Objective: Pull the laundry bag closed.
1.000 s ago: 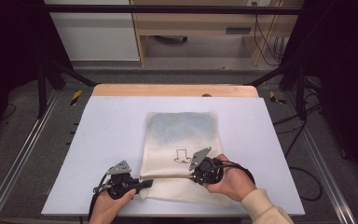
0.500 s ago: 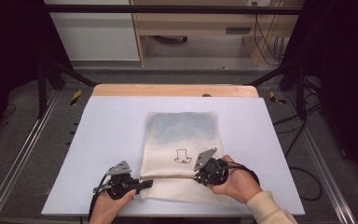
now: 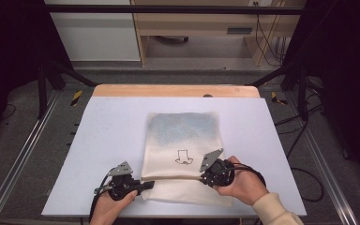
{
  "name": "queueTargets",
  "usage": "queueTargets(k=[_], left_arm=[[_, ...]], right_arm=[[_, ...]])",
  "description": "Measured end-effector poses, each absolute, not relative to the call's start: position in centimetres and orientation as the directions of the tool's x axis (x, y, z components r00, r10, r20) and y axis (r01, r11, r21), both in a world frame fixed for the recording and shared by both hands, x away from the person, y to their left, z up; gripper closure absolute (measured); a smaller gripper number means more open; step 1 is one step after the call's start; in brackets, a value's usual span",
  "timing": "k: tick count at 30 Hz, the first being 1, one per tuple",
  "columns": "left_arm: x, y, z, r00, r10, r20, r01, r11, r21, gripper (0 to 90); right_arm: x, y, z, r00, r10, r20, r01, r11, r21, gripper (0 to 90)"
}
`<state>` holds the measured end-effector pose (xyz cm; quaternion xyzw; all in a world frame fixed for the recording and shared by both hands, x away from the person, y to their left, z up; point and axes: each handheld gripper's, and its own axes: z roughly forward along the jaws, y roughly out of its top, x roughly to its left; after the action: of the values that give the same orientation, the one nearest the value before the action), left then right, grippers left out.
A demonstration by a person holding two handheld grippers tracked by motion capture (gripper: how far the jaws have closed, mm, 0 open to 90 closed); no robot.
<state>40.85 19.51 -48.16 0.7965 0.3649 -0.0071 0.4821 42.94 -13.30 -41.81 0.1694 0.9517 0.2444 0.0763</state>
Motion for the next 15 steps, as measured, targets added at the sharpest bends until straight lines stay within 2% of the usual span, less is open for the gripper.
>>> queueTargets(k=[15], left_arm=[[40.7,19.4,-48.2,0.733,0.578,-0.359,0.588,-0.273,0.762,85.1]], right_arm=[[42.4,-14.6,-41.7,-0.921,0.385,-0.056,0.311,0.816,0.488,82.3]])
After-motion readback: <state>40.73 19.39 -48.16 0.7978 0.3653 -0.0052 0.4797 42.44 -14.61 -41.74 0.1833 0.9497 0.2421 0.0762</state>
